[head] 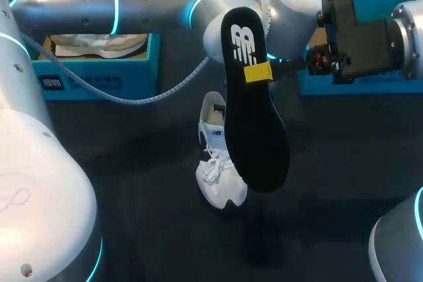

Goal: Take the shoe out of the shoebox, open the shoe tongue, remove and reinsert the insole, then place the shoe into the shoebox

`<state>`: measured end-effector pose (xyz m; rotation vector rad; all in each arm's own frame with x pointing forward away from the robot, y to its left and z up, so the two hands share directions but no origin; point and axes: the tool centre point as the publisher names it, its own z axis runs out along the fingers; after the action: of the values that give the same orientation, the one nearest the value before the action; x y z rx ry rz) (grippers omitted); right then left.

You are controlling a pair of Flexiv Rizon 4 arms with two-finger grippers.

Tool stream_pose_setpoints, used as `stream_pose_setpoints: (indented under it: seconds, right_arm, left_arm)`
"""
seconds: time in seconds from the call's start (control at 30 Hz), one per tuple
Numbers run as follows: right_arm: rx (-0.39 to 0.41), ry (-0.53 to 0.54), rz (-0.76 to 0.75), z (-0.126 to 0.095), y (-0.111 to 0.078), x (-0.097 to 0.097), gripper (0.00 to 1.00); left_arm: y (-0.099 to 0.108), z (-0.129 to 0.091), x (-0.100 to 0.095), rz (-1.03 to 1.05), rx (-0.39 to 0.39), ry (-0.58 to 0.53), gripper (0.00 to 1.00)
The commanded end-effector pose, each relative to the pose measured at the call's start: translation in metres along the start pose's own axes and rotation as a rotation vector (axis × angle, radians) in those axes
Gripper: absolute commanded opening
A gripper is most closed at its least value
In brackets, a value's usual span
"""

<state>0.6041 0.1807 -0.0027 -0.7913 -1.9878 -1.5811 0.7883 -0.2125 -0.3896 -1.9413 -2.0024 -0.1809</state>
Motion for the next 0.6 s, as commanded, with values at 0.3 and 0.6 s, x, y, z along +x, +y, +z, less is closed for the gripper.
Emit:
stream_pose_setpoints:
  seconds: [0.3,0.6]
  right_arm:
    - [0.001,-0.001,0.002,0.002,0.000,-0.001,0.00]
    - [0.001,-0.001,0.002,0.002,0.000,-0.001,0.00]
  left_arm:
    - [-0.002,-0.025,0.004,0.035,0.002,-0.064,1.00]
    - [0.000,-0.071,0.016,0.050,-0.033,-0.198,1.00]
